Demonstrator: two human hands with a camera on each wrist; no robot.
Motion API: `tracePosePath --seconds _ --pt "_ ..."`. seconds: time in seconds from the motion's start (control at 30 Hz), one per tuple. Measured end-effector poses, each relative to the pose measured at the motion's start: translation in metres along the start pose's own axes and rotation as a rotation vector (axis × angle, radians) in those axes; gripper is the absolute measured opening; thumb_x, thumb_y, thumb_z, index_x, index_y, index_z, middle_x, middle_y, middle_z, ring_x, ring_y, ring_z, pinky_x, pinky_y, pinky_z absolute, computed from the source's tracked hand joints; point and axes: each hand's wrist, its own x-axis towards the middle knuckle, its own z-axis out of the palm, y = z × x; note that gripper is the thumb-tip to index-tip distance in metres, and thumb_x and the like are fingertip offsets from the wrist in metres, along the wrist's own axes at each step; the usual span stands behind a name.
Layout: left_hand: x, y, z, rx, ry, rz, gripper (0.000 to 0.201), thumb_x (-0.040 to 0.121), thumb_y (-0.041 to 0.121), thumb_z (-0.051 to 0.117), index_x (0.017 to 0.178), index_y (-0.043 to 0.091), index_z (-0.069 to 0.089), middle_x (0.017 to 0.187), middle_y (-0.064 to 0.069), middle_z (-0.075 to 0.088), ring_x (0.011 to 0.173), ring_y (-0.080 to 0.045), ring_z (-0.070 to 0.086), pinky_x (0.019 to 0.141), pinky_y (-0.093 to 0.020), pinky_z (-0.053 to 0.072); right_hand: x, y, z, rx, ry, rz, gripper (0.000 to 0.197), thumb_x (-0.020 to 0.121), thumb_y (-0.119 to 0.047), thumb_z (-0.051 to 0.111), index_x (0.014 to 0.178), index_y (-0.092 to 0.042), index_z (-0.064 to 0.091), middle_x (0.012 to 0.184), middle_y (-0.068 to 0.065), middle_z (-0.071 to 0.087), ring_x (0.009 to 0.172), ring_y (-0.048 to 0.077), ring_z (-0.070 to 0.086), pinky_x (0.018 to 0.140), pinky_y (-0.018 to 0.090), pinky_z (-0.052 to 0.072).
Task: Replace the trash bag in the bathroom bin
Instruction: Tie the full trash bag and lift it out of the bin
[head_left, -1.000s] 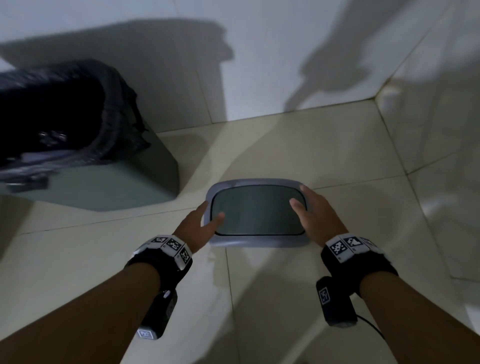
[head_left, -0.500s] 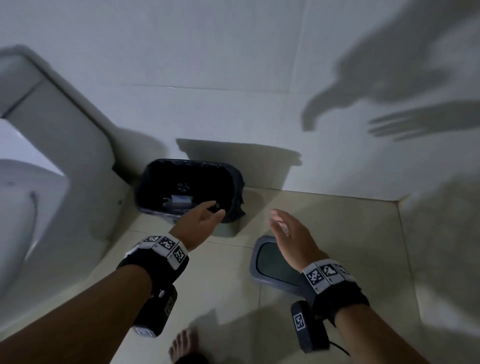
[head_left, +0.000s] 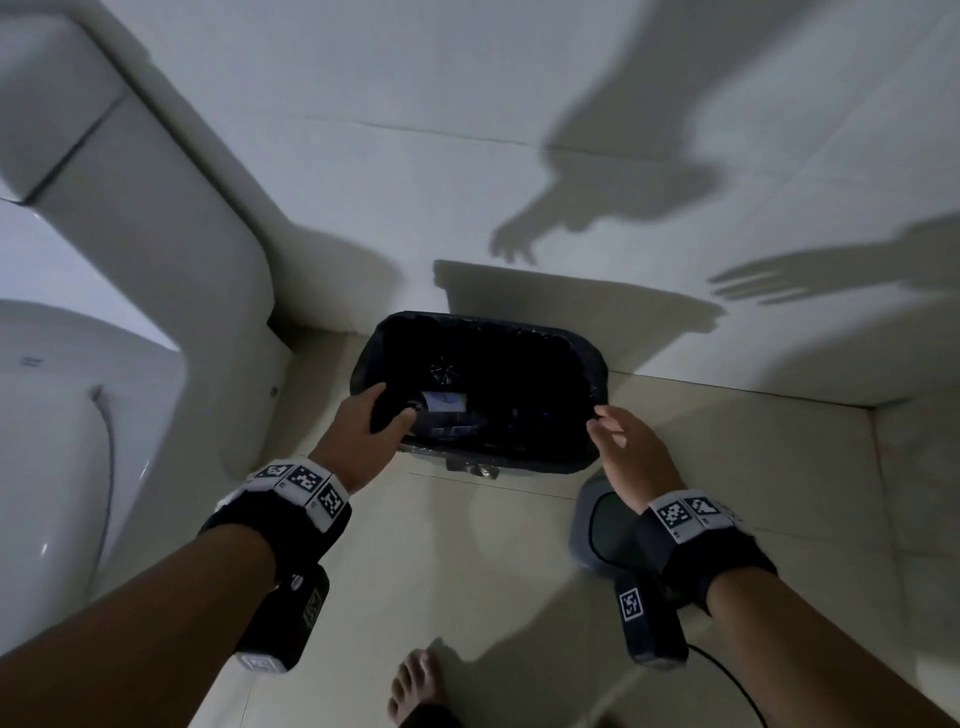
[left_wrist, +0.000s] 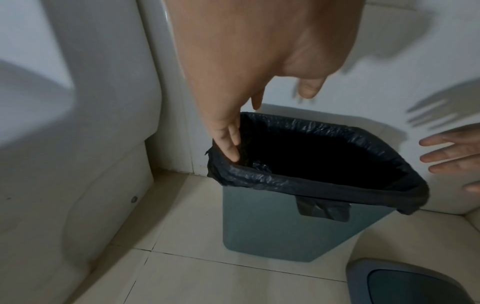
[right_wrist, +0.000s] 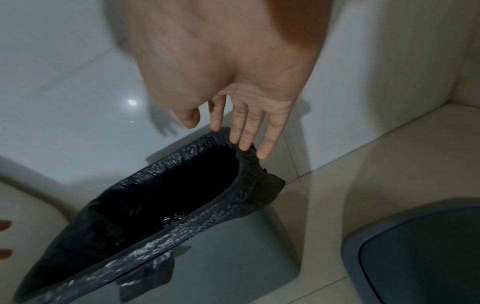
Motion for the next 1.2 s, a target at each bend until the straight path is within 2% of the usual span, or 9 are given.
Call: tracePosePath --seconds 0.13,0.27,0.4,0.5,0.7,0.83,1.0,1.1,1.2 --pt "0.040 -0.022 0.001 0.082 0.000 -0.027 0.072 0.088 0.052 0.052 0.145 0.012 0.033 0.142 -0.017 0.043 0.129 -0.033 0.044 0.107 -0.044 0.038 0.027 0.005 0.020 -0.002 0.099 0.044 0.039 0.095 -0.024 0.051 0.128 -0.002 0.052 0.125 0.021 0.057 0.111 0.032 0.057 0.092 0.038 0.046" --pt "0.084 -0.053 0.016 0.081 0.047 -0.078 0.086 0.070 0.073 0.041 0.138 0.020 0.036 0.134 -0.017 0.048 0.121 -0.038 0.050 0.099 -0.054 0.045 0.049 0.007 0.032 0.023 0.240 0.052 0.034 0.093 -0.020 0.053 0.120 0.001 0.052 0.112 0.023 0.057 0.102 0.036 0.057 0.086 0.040 0.047" --pt "0.096 -0.051 0.021 -0.041 0.094 -0.108 0.064 0.087 0.050 0.046 0.139 0.016 0.035 0.131 -0.017 0.054 0.120 -0.036 0.052 0.101 -0.044 0.043 0.066 0.018 0.041 0.076 0.245 0.106 0.040 0.096 -0.031 0.047 0.131 -0.011 0.046 0.116 0.014 0.055 0.110 0.033 0.056 0.085 0.032 0.043" --pt "0.107 -0.052 0.026 -0.075 0.129 -0.181 0.042 0.100 0.030 0.036 0.134 0.006 0.041 0.127 -0.021 0.055 0.116 -0.036 0.053 0.087 -0.033 0.037 0.072 0.023 0.043 0.152 0.220 0.132 0.036 0.099 -0.031 0.042 0.129 -0.013 0.050 0.115 0.009 0.060 0.111 0.028 0.057 0.082 0.027 0.039" --pt "0.118 -0.057 0.027 -0.142 0.207 -0.292 0.050 0.102 0.032 0.018 0.122 -0.001 0.050 0.124 -0.028 0.053 0.116 -0.038 0.050 0.095 -0.041 0.036 0.074 0.032 0.045 0.268 0.194 0.281 0.049 0.103 -0.040 0.020 0.143 -0.018 0.037 0.147 0.003 0.041 0.135 0.021 0.037 0.097 0.019 0.020" --pt "0.119 -0.062 0.026 -0.157 0.172 -0.332 0.056 0.103 0.034 0.013 0.127 -0.001 0.048 0.133 -0.023 0.049 0.125 -0.034 0.045 0.103 -0.039 0.031 0.075 0.037 0.048 0.295 0.221 0.308 0.049 0.103 -0.038 0.019 0.143 -0.015 0.037 0.144 0.005 0.043 0.134 0.020 0.038 0.094 0.016 0.019" --pt "0.122 -0.062 0.024 -0.197 0.170 -0.378 0.046 0.101 0.032 0.020 0.117 -0.002 0.047 0.111 -0.017 0.050 0.109 -0.030 0.049 0.086 -0.036 0.031 0.076 0.038 0.047 0.289 0.306 0.282 0.043 0.102 -0.036 0.029 0.129 -0.012 0.052 0.117 0.002 0.056 0.113 0.019 0.051 0.092 0.024 0.033" --pt "0.125 -0.058 0.022 -0.238 0.209 -0.421 0.021 0.100 0.027 0.029 0.108 0.009 0.036 0.094 -0.010 0.046 0.094 -0.026 0.044 0.079 -0.033 0.028 0.075 0.041 0.044 0.232 0.353 0.242 0.042 0.101 -0.029 0.036 0.135 -0.007 0.048 0.134 0.011 0.054 0.126 0.026 0.048 0.104 0.032 0.035" --pt "0.124 -0.058 0.016 -0.234 0.213 -0.413 0.023 0.099 0.026 0.036 0.114 0.010 0.035 0.103 -0.012 0.044 0.093 -0.024 0.043 0.080 -0.033 0.030 0.070 0.044 0.041 0.170 0.361 0.212 0.046 0.100 -0.023 0.040 0.142 -0.006 0.038 0.143 0.014 0.045 0.132 0.028 0.042 0.106 0.031 0.029"
